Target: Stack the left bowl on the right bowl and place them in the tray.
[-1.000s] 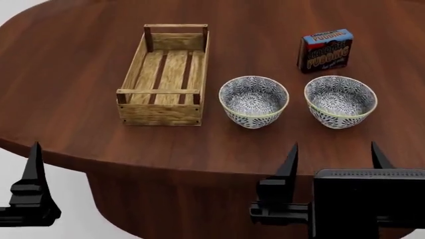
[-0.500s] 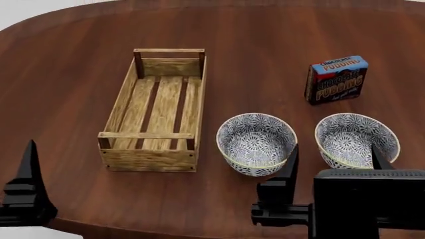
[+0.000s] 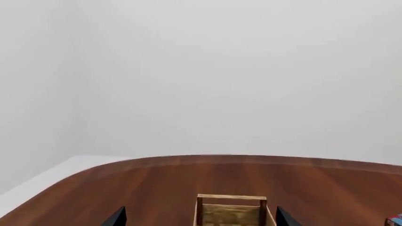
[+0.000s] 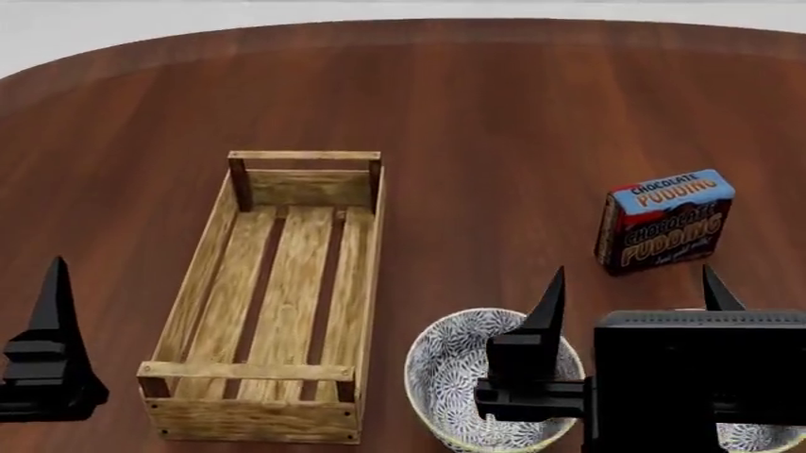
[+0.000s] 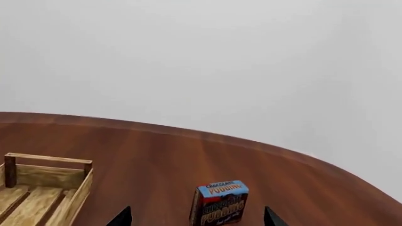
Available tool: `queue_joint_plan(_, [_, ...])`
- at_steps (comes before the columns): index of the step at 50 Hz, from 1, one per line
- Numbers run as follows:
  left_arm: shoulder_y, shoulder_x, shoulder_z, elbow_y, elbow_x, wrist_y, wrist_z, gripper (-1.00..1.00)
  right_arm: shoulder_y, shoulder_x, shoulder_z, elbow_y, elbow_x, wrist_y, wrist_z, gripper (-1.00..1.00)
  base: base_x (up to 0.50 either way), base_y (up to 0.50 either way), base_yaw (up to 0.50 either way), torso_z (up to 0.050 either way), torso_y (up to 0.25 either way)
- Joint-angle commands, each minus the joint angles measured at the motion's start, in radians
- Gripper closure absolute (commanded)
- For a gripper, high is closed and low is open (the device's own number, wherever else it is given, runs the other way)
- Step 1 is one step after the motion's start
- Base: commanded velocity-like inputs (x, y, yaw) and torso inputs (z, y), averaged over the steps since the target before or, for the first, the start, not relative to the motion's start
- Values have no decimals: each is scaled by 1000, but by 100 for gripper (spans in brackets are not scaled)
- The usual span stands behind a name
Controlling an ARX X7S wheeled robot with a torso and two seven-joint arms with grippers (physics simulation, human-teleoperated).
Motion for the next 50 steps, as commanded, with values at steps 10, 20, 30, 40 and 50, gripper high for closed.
queue_joint_plan(10, [20,-9,17,-12,0,31,-9,-100,-35,1,9,10,8,-32,12,-100,500,0,0,0,1])
queue_joint_plan(20, [32,-13,16,-20,-3,46,-13,-100,-47,1,8,21,14,-46,15,-100,500,0,0,0,0])
queue_joint_plan(30, [33,-19,24,-20,-2,53,-20,-100,-61,3,16,27,19,-75,20,-100,392,2,0,0,2])
queue_joint_plan(40, [35,-27,30,-17,-1,54,-28,-100,-64,5,16,17,37,-89,8,-100,3,0,0,0,-225])
queue_joint_plan(50, [36,-33,25,-11,-11,51,-34,-100,-47,13,7,-9,38,-58,14,-100,-2,0,0,0,-250])
